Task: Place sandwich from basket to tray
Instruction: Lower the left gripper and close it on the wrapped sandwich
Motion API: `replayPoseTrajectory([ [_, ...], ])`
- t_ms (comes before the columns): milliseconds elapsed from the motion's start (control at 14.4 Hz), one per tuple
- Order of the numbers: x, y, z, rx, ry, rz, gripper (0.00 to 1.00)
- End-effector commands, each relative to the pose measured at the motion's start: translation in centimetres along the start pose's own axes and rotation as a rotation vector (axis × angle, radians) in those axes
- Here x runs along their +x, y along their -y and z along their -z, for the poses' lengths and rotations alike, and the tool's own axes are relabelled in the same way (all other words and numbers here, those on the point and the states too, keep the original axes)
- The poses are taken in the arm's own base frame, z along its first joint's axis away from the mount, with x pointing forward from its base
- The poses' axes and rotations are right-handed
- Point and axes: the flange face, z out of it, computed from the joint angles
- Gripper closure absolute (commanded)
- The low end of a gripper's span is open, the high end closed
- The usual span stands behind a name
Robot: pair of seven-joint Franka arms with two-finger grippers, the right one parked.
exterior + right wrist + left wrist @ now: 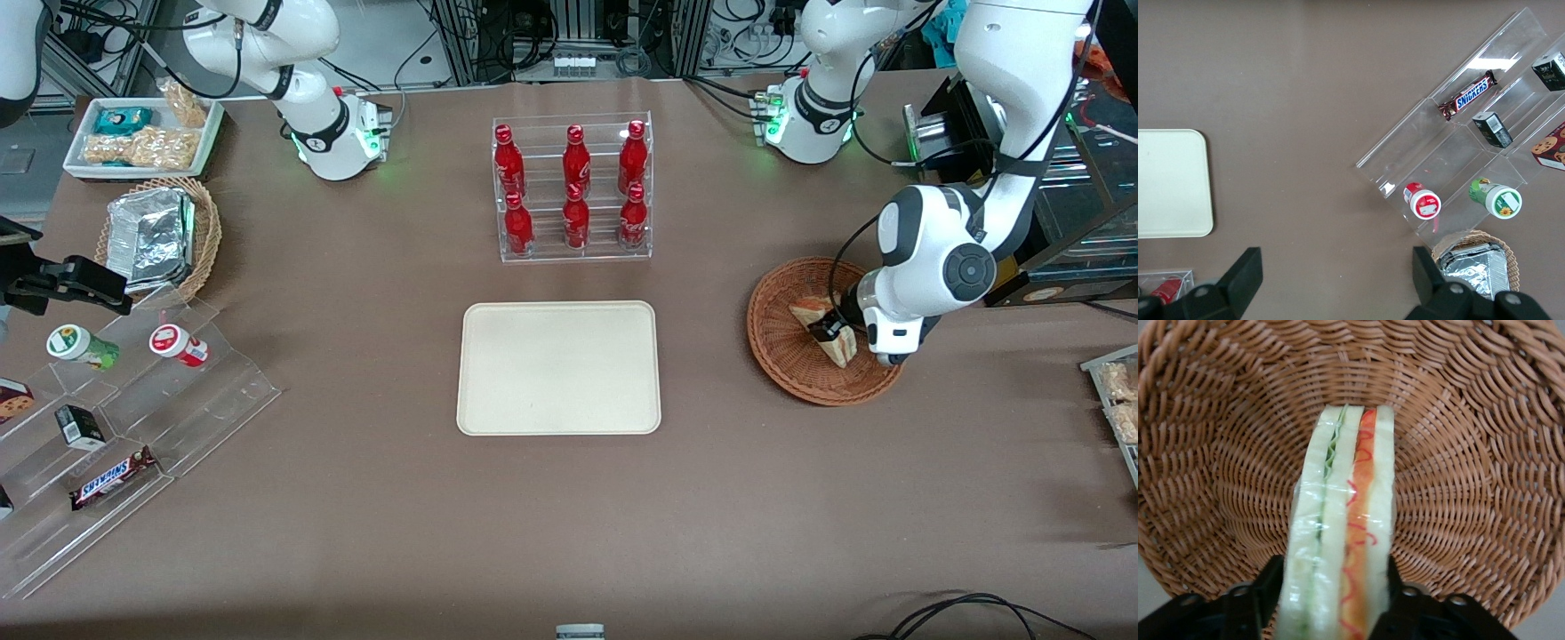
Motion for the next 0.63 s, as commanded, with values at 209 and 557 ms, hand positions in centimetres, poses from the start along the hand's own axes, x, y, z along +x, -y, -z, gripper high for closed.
replayPoseTrajectory([
  [209,-2.5,-3.1,7.4,-0.021,-0.113,-0.104,0.99],
  [557,-11.7,-15.3,13.0,-0.020,-0.153,-0.377,0.99],
])
